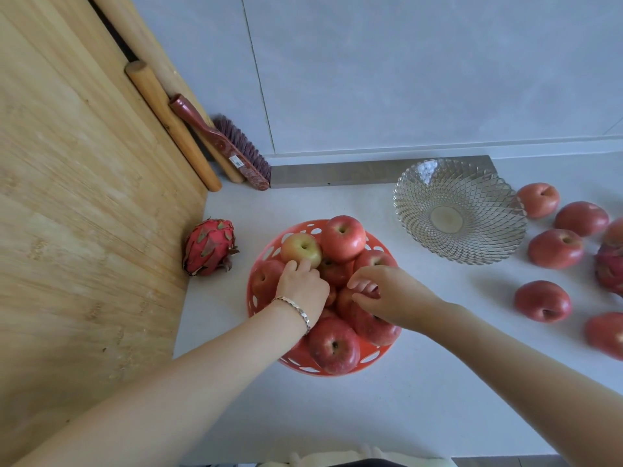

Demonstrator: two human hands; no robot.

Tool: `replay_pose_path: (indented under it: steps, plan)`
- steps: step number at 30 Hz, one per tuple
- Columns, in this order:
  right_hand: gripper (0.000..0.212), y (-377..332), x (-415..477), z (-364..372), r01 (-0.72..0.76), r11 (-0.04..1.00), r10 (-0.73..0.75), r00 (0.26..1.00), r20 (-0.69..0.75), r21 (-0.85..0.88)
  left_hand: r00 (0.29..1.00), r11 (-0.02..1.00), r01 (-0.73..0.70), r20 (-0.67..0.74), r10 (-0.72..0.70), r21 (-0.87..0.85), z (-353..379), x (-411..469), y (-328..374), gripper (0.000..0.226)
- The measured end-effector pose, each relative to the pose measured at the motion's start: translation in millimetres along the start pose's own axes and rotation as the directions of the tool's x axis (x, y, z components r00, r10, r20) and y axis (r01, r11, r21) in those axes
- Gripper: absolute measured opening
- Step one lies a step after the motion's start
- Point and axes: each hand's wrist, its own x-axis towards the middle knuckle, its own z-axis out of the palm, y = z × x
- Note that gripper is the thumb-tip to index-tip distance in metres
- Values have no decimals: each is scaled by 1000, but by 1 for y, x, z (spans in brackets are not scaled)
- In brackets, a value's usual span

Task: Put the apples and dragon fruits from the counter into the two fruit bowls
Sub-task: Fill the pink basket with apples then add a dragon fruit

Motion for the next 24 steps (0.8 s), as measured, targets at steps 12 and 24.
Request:
replay_pose_path:
  steps: [12,24]
  plan:
    - [14,-12,19,-1,57,995,-52,997,-54,79,725,564,276,-217,-654,-778,26,-4,-111,60]
    - [11,-6,24,-3,48,997,-41,992,-120,54,669,573,686,79,-739,-449,96,39,-165,109]
